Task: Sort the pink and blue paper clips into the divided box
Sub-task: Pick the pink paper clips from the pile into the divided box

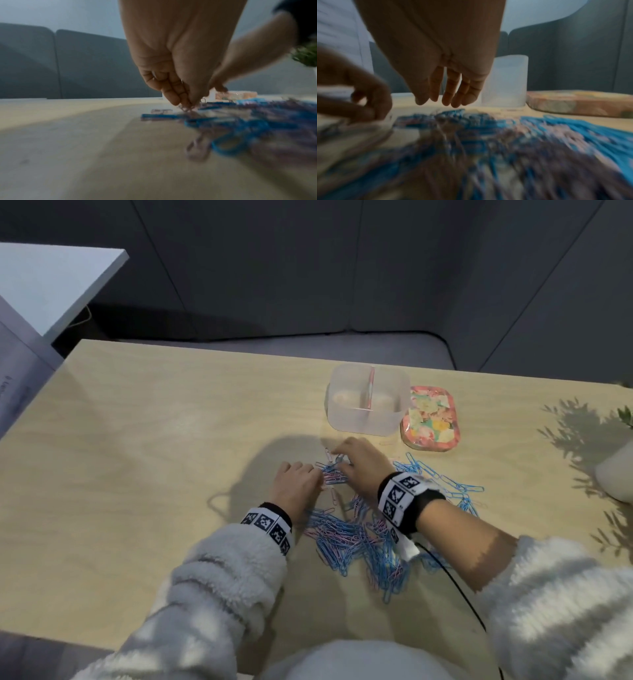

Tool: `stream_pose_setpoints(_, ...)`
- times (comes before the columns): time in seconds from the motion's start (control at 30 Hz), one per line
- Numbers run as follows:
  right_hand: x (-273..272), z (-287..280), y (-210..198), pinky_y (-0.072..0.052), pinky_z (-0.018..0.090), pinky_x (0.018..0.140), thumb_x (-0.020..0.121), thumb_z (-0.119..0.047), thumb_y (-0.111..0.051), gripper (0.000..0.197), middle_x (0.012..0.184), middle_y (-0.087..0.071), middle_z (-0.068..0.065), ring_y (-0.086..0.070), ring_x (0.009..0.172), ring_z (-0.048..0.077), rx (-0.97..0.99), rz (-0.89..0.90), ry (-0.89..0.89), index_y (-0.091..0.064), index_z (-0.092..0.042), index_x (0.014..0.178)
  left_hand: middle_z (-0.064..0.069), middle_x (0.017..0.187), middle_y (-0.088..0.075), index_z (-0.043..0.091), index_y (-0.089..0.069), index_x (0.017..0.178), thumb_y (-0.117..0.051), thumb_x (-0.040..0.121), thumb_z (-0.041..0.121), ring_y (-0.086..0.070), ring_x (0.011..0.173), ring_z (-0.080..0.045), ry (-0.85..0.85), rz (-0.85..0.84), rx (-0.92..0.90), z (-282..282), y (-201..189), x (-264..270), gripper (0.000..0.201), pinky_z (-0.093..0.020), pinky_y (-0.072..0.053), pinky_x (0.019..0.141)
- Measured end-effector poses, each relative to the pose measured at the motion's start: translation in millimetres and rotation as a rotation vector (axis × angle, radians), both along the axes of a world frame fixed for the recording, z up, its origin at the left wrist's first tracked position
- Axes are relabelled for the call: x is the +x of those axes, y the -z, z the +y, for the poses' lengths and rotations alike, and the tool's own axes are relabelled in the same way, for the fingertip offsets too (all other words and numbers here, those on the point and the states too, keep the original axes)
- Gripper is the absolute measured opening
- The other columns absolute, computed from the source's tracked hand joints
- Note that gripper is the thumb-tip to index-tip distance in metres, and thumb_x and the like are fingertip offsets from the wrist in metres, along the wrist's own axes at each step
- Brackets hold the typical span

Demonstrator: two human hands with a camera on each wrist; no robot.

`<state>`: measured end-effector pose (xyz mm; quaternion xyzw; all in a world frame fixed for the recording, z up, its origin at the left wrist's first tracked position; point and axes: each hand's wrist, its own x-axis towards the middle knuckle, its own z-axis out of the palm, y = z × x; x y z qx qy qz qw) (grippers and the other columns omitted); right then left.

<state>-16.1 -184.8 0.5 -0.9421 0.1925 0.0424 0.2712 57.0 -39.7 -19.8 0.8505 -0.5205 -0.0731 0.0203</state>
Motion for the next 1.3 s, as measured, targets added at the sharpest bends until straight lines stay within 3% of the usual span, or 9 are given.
stream_pose_setpoints(0.13, -14, 0, 15, -0.042, 0.037, 0.09, 0.088, -0.02, -0.055, 0.024, 0.113, -0.054, 0.006, -0.046, 0.108, 0.025, -0.124, 0.078, -0.13, -0.063, -0.015, 0.11, -0.004, 0.097, -0.065, 0.011, -0.06, 0.097, -0.045, 0.095, 0.021, -0.059, 0.087, -0.022, -0.059, 0.158, -0.231, -9, -25, 17, 0.019, -0.037, -0.046, 0.087)
stream_pose_setpoints(0.33, -30, -9, 11, -0.045, 0.038, 0.082, 0.086, -0.011, -0.053, 0.018, 0.105, -0.06, 0.011, -0.051, 0.102, 0.029, -0.072, 0.03, -0.008, -0.064, -0.009, 0.1, -0.014, 0.09, -0.063, 0.004, -0.06, 0.089, -0.038, 0.092, 0.016, -0.058, 0.079, -0.032, -0.087, 0.192, -0.452, -64, -72, 46, 0.025, -0.045, -0.049, 0.076)
stream_pose_setpoints(0.53, -44, -20, 1, -0.045, 0.036, 0.081, 0.083, -0.009, -0.054, 0.018, 0.104, -0.064, 0.011, -0.054, 0.102, 0.029, -0.034, 0.08, 0.129, -0.064, -0.011, 0.097, -0.015, 0.11, -0.062, 0.006, -0.062, 0.102, -0.042, 0.095, 0.015, -0.056, 0.101, -0.034, -0.133, 0.141, -0.194, -119, -81, 63, 0.023, -0.04, -0.044, 0.087)
stream_pose_setpoints(0.63, -41, -22, 1, -0.044, 0.038, 0.087, 0.085, -0.011, -0.05, 0.025, 0.109, -0.061, 0.01, -0.05, 0.107, 0.029, -0.128, 0.066, 0.13, -0.064, -0.012, 0.106, -0.017, 0.105, -0.066, 0.005, -0.06, 0.088, -0.039, 0.097, 0.018, -0.057, 0.098, -0.036, -0.097, 0.096, -0.108, -121, -74, 64, 0.026, -0.04, -0.043, 0.083)
stream_pose_setpoints(0.83, -5, -14, 1, -0.042, 0.04, 0.09, 0.09, -0.017, -0.045, 0.03, 0.114, -0.061, 0.013, -0.048, 0.11, 0.031, -0.186, 0.052, 0.076, -0.059, -0.007, 0.116, -0.012, 0.097, -0.063, 0.007, -0.065, 0.096, -0.049, 0.091, 0.014, -0.06, 0.087, -0.029, -0.167, 0.181, -0.448, -61, -57, 58, 0.017, -0.035, -0.045, 0.078)
stream_pose_setpoints(0.97, 16, -4, 9, -0.039, 0.039, 0.089, 0.087, -0.046, -0.051, 0.046, 0.111, -0.056, 0.011, -0.046, 0.108, 0.029, -0.31, 0.166, 0.052, -0.059, -0.006, 0.108, -0.009, 0.105, -0.063, 0.012, -0.062, 0.105, -0.055, 0.09, 0.022, -0.059, 0.095, -0.026, -0.336, 0.284, -0.119, -5, -31, 56, 0.02, -0.038, -0.049, 0.085)
stream_pose_setpoints(1.07, 27, 5, 15, -0.038, 0.039, 0.091, 0.081, -0.053, -0.056, 0.054, 0.112, -0.055, 0.011, -0.045, 0.108, 0.028, -0.338, 0.164, 0.044, -0.059, -0.006, 0.108, -0.009, 0.108, -0.062, 0.011, -0.06, 0.106, -0.062, 0.085, 0.028, -0.058, 0.097, -0.026, -0.461, 0.408, -0.005, 19, -15, 50, 0.027, -0.036, -0.048, 0.086)
stream_pose_setpoints(1.17, 31, 14, 18, -0.036, 0.04, 0.092, 0.081, -0.049, -0.059, 0.051, 0.117, -0.053, 0.012, -0.044, 0.111, 0.03, -0.326, 0.156, -0.033, -0.058, -0.008, 0.112, -0.007, 0.101, -0.06, 0.01, -0.058, 0.101, -0.071, 0.077, 0.03, -0.058, 0.09, -0.025, -0.498, 0.473, -0.018, 22, -6, 39, 0.034, -0.038, -0.051, 0.083)
stream_pose_setpoints(1.3, 29, 22, 19, -0.042, 0.039, 0.087, 0.085, -0.025, -0.061, 0.027, 0.108, -0.058, 0.014, -0.051, 0.106, 0.033, -0.186, 0.089, -0.1, -0.066, -0.008, 0.104, -0.009, 0.103, -0.062, 0.009, -0.059, 0.099, -0.069, 0.079, 0.02, -0.058, 0.092, -0.025, -0.419, 0.411, -0.026, 9, -3, 29, 0.025, -0.035, -0.049, 0.083)
